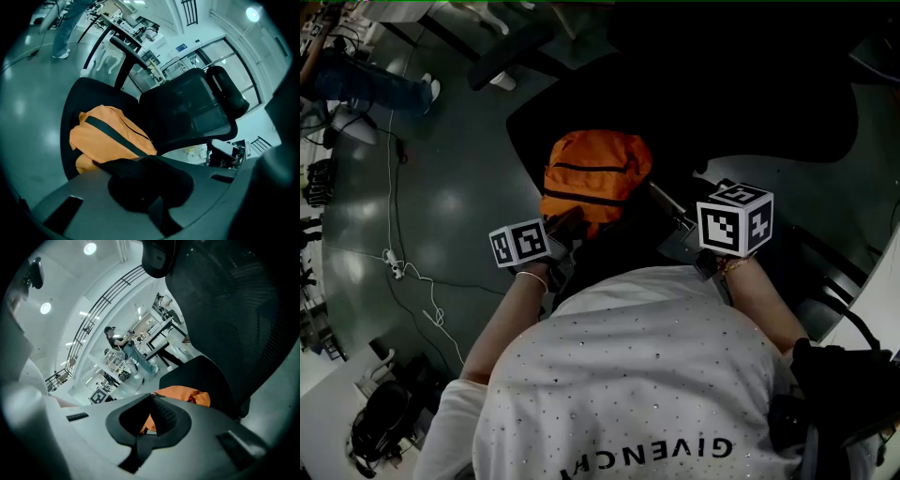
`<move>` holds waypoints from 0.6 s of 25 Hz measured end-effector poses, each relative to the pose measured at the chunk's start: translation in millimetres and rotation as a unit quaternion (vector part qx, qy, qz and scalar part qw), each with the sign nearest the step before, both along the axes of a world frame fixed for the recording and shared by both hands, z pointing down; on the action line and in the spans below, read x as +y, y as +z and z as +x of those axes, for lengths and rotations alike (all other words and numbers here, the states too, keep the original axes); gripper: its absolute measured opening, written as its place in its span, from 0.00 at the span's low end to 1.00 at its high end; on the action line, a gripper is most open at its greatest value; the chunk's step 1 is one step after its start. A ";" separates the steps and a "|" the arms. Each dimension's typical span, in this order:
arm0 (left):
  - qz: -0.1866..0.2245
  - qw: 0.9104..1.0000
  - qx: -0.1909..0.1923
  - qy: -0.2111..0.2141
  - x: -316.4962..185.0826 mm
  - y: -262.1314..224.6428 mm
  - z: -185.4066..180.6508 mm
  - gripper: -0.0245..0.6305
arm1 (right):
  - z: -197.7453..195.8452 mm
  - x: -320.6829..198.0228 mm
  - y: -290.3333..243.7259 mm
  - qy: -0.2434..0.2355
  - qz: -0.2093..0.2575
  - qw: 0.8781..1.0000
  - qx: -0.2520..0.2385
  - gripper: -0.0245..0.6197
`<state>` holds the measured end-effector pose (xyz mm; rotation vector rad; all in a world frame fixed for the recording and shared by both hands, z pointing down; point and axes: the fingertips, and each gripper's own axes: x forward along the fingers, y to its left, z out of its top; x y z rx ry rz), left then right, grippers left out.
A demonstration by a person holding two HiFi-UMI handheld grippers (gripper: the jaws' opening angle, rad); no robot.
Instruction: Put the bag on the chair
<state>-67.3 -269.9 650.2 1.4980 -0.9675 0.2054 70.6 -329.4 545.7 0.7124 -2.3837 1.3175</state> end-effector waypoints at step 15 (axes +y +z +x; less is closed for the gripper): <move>0.038 0.998 -0.049 -0.014 2.5 12.3 -4.6 0.04 | 1.1 15.0 12.7 -0.017 -0.009 1.000 0.009 0.05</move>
